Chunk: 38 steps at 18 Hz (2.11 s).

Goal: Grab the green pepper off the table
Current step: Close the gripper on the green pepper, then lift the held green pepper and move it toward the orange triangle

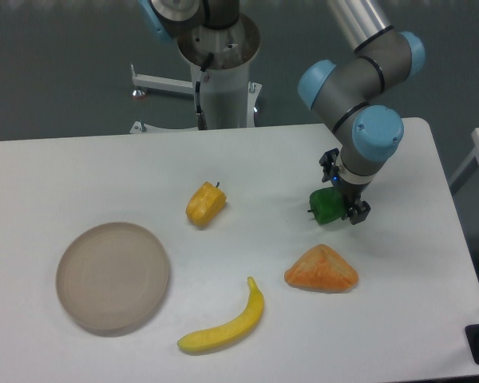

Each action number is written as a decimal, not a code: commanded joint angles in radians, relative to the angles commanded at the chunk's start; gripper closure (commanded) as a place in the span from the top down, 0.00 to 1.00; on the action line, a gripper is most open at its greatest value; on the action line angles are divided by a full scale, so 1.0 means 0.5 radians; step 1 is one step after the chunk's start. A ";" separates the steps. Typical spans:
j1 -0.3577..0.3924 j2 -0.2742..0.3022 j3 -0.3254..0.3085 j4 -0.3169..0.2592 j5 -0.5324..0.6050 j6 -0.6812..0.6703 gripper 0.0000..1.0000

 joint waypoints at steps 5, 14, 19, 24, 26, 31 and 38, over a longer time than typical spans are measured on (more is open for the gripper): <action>-0.003 -0.003 -0.043 0.027 0.000 -0.012 1.00; -0.012 -0.009 -0.061 0.064 -0.003 -0.028 0.98; -0.012 -0.009 -0.055 0.064 -0.003 -0.028 0.75; -0.009 -0.006 -0.037 0.061 -0.003 -0.028 0.64; -0.009 -0.006 -0.016 0.061 -0.006 -0.028 0.62; -0.006 -0.015 0.079 0.052 -0.092 -0.031 0.58; -0.006 -0.083 0.355 0.031 -0.221 -0.123 0.57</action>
